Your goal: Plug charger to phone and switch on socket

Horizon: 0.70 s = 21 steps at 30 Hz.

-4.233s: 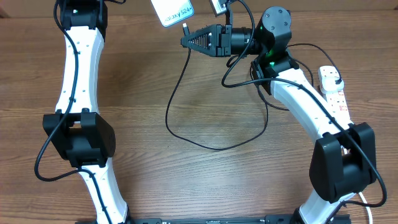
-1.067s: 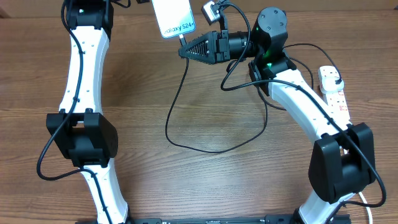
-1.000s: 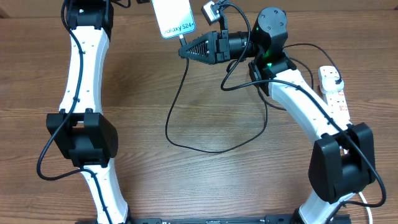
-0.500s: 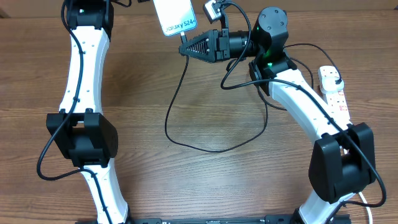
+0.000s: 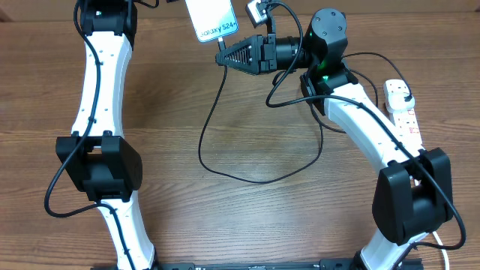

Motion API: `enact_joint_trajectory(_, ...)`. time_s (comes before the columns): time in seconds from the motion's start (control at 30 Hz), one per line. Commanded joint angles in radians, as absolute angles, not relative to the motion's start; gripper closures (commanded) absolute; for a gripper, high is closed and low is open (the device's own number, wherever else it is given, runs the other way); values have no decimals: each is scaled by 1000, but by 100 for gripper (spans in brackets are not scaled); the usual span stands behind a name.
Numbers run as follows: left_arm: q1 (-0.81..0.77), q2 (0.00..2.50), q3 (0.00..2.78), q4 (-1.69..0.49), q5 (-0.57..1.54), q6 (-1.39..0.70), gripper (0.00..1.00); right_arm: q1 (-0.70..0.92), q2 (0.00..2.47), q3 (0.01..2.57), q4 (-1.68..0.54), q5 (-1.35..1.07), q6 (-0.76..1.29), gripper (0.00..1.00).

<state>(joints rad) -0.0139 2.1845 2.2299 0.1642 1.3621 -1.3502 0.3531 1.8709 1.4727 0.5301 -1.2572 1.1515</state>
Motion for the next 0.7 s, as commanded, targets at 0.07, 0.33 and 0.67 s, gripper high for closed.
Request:
enact_joint_trajectory(0.07,-54,2171,2245,169,1490,-1323,94,339,1842,1489,537,-1199,1151,96)
enact_joint_trajectory(0.33,-60,2171,2245,169,1567,-1315,95,339,1842,1489,537,-1198,1151,96)
enact_joint_trajectory(0.67,-62,2171,2245,169,1579,-1312,95,339,1842,1489,537,-1200,1151,96)
